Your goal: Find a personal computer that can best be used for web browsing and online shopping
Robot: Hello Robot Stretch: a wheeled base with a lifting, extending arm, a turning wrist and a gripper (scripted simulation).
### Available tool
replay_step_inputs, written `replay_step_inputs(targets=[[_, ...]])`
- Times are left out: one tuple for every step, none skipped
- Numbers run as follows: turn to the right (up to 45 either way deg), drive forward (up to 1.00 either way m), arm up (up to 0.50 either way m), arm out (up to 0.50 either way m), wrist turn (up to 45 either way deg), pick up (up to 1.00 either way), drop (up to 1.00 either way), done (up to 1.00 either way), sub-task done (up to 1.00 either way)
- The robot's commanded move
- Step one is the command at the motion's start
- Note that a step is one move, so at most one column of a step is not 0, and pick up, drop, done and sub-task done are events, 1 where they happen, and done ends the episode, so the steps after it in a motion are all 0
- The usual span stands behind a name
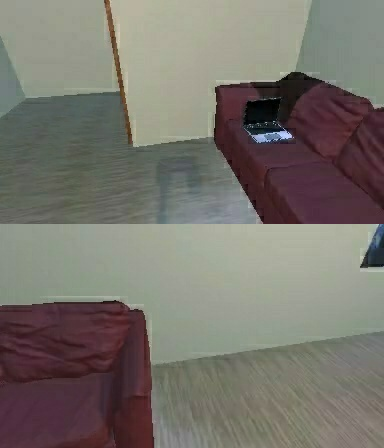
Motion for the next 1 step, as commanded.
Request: replay_step_inputs(targets=[[0.0, 0.65, 0.00, 0.00, 0.0, 0.00, 0.00, 0.00, 0.00]])
